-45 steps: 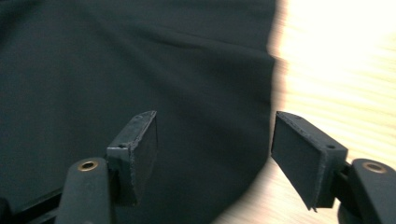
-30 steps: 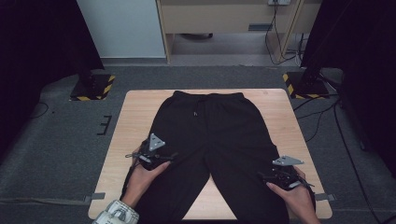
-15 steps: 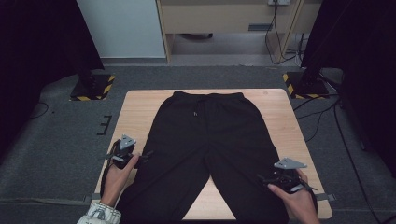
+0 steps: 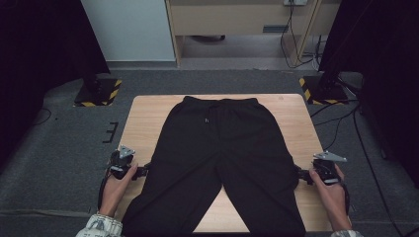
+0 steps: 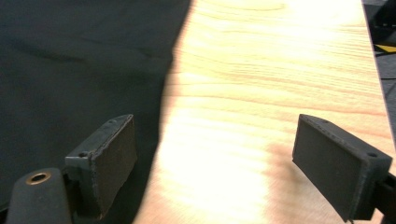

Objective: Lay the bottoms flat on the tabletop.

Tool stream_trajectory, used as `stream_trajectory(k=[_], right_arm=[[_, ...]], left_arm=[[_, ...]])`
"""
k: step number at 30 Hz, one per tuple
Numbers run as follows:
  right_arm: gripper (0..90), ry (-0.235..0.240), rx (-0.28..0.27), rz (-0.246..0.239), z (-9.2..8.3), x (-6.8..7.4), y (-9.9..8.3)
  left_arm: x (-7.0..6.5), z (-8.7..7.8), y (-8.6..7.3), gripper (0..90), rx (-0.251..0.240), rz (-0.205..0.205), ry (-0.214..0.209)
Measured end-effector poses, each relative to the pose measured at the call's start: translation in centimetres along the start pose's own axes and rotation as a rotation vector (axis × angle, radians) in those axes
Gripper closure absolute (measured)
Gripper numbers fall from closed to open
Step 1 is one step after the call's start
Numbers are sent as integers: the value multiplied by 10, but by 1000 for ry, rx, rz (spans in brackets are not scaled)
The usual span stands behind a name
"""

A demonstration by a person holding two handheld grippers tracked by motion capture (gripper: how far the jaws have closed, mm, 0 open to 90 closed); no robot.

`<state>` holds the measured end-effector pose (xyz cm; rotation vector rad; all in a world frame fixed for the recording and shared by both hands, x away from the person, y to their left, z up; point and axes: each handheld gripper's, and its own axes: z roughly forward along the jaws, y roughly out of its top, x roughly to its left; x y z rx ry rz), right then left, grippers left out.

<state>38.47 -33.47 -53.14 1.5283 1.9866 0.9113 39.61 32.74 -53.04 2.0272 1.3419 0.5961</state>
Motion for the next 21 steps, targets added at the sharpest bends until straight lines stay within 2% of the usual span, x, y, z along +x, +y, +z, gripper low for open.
stream_trajectory(k=[2, 6, 21], right_arm=[[134, -11, 11, 3, 5, -2, 1], [118, -33, 24, 5, 12, -3, 2], [115, -53, 26, 16, 8, -1, -2]], left_arm=[[2, 2, -1, 81, 11, 0, 6], [5, 3, -5, 70, -1, -17, 1], [4, 1, -7, 48, 6, -28, 0]])
